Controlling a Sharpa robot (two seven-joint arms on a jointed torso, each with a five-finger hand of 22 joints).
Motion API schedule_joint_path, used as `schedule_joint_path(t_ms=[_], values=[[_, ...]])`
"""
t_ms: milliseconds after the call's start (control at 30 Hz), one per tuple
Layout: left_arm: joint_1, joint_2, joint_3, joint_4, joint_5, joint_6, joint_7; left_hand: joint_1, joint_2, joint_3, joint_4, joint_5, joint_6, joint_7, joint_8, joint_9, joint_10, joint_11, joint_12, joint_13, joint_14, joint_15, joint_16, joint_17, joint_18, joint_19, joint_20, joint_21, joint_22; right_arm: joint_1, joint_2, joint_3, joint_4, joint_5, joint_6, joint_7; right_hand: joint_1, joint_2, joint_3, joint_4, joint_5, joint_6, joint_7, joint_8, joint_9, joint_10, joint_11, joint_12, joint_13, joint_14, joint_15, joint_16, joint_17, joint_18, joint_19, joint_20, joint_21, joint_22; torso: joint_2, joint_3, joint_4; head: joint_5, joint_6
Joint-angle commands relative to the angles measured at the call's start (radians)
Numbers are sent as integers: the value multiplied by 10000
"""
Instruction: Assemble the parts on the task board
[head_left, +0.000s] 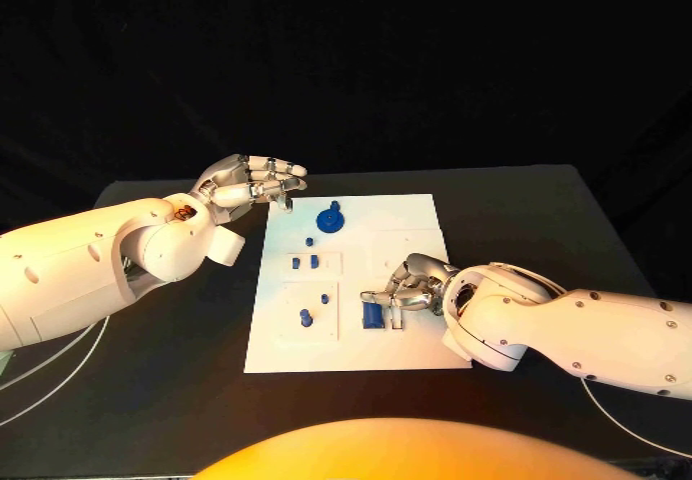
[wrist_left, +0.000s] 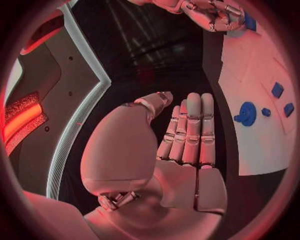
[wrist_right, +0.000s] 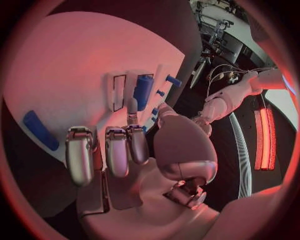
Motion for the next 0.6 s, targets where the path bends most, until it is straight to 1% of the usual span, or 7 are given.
schedule_joint_path(t_ms=[33,100,200,333,367,433,600], values=[[5,-2,6,29,66,90,55,-12,78,-40,17,-6,-39,1,34,-9,-53,2,70,14,-27,31,-60,-10,65,21,36,-62,-15,-19,11,-2,-5,-305,187,1,-227,-103,-271,2,-1,-101,13,48,18,352,-26,-121,1538,869,-75,18,1753,-90,865,-70,-71,2462,-8,3,-10,12,-11],[5,-5,6,30,66,87,54,-12,78,-40,17,-6,-39,1,34,-9,-53,2,70,14,-27,31,-60,-10,65,21,36,-62,-15,-23,-3,-2,7,-341,235,3,-169,-249,-417,-3,23,-135,24,59,24,335,-18,-153,1522,870,-65,17,1759,-88,861,-62,-82,2460,-10,4,-10,13,-11],[5,-11,6,33,66,86,52,-12,78,-40,17,-6,-39,1,34,-9,-53,2,70,14,-27,31,-60,-10,65,21,36,-62,-15,-30,-59,-2,56,-404,277,23,-69,-303,-469,-6,38,-151,28,68,28,326,-13,-172,1514,871,-61,19,1767,-84,855,-58,-104,2454,-10,6,-5,12,-22],[5,-20,6,34,66,80,50,-12,78,-40,17,-6,-39,1,34,-9,-53,2,70,14,-27,31,-60,-10,65,21,36,-62,-15,-41,-203,-2,190,-472,302,142,686,-274,-470,-38,26,-194,29,109,41,331,-12,-174,1532,873,-57,19,1779,-85,857,-50,-96,2456,-11,8,-7,17,-22],[5,-26,6,35,66,76,49,-12,78,-40,17,-6,-39,1,34,-9,-53,2,70,14,-27,31,-60,-10,65,21,36,-62,-15,-45,-298,-2,276,-488,273,235,1342,-274,-427,-55,12,-224,30,125,40,344,-16,-159,1557,873,-56,18,1783,-85,857,-53,-98,2456,-4,12,-4,23,-21],[5,-31,6,34,66,73,49,-12,78,-40,17,-6,-39,1,34,-9,-53,2,70,14,-27,31,-60,-10,65,21,36,-62,-15,-47,-416,-2,370,-500,183,359,1845,-246,-344,-67,21,-246,28,124,26,353,-14,-147,1577,874,-61,17,1788,-84,855,-54,-106,2454,-2,13,-2,21,-16],[5,-42,5,36,66,63,54,-12,86,-40,23,-5,-40,2,37,-13,-59,2,78,14,-27,32,-63,-10,65,27,35,-69,-20,-9,-1011,6,719,-557,-264,746,2484,-292,-156,-77,22,-419,96,-12,-64,355,37,-147,1595,883,-24,30,1833,-87,858,-31,-94,2458,-17,7,-26,8,-6]])
